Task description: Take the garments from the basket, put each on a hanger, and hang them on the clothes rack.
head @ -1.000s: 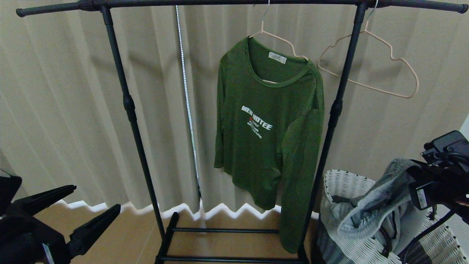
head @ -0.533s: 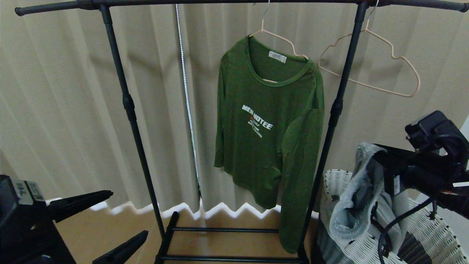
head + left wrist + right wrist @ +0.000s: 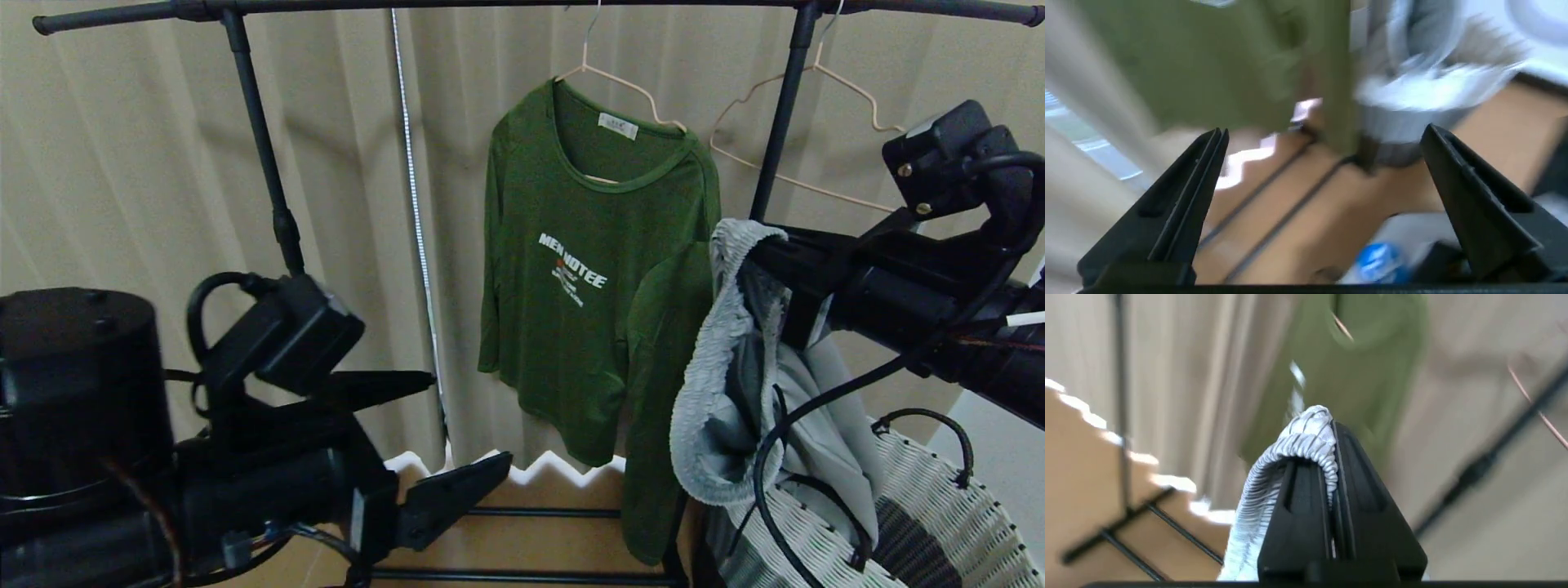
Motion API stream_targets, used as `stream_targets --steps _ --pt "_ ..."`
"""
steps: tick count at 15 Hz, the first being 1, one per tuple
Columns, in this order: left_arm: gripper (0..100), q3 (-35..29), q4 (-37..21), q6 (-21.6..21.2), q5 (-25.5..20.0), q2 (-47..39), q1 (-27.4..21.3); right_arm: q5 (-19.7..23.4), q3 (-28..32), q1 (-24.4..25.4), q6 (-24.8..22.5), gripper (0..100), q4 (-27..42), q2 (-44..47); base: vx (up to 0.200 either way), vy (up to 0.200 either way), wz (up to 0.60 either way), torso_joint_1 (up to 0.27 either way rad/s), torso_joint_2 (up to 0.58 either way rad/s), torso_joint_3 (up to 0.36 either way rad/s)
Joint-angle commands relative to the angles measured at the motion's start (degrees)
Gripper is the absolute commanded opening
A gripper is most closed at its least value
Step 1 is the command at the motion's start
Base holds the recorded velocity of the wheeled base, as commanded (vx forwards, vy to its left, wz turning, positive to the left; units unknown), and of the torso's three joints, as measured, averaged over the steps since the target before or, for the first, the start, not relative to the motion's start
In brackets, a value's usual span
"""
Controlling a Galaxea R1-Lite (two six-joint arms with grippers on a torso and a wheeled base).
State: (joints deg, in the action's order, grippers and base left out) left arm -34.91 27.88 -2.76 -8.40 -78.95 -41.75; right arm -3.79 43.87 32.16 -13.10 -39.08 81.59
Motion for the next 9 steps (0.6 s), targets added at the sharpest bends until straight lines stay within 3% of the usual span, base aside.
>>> stream_targets --steps 1,6,9 --pt "100 -6.13 0.16 6.01 0.14 -10.44 -4.92 0.63 1.65 1.85 0.80 0 -0.03 0.41 0.000 0.000 0.00 0.000 0.00 0.000" --pt "100 -14.04 0.07 18.58 5.06 -22.30 -9.84 6.52 2.27 4.49 2.29 0 -0.91 -0.56 0.000 0.000 0.00 0.000 0.00 0.000" --pt "100 -15.71 0.07 21.56 8.49 -27.40 -11.25 6.87 2.09 5.55 4.32 0 -0.91 -1.52 0.000 0.000 0.00 0.000 0.00 0.000"
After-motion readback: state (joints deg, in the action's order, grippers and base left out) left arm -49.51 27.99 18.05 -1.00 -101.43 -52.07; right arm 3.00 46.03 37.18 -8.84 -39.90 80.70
